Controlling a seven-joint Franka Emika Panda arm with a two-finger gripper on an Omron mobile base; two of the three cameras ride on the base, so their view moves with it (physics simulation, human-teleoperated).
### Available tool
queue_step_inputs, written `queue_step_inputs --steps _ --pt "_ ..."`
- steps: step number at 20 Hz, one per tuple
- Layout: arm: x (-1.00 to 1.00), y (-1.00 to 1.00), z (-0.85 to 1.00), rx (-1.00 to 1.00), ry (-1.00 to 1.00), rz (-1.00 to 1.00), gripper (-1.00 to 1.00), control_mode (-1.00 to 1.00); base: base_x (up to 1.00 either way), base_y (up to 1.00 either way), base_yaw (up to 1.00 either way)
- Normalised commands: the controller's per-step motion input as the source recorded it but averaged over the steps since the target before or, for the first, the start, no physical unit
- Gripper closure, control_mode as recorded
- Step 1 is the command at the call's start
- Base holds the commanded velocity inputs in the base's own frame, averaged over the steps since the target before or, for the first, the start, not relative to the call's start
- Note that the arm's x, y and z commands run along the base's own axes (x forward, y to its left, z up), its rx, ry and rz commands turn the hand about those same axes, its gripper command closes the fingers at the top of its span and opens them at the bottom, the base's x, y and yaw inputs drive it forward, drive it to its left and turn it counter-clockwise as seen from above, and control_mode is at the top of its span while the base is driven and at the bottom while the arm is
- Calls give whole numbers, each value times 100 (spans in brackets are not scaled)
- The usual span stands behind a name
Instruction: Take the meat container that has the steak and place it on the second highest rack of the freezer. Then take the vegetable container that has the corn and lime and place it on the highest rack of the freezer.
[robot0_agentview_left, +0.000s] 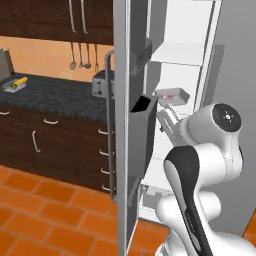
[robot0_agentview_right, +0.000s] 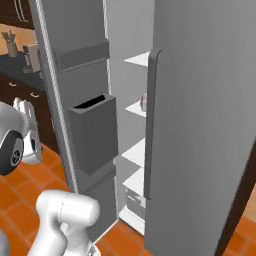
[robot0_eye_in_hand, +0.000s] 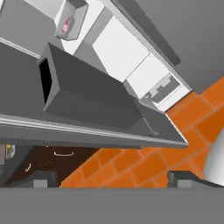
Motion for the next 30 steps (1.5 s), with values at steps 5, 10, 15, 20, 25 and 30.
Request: queue_step_inputs --steps 5,10,15,20,25,30 --pt "0 0 0 0 0 0 -100 100 -29 5 64" --pt "0 0 0 0 0 0 -100 100 0 30 66" --pt "0 0 0 0 0 0 -100 100 79 7 50" --pt "0 0 0 0 0 0 -100 100 99 40 10" --pt "0 0 0 0 0 0 -100 100 73 96 -21" --pt "0 0 0 0 0 0 -100 100 4 89 -8"
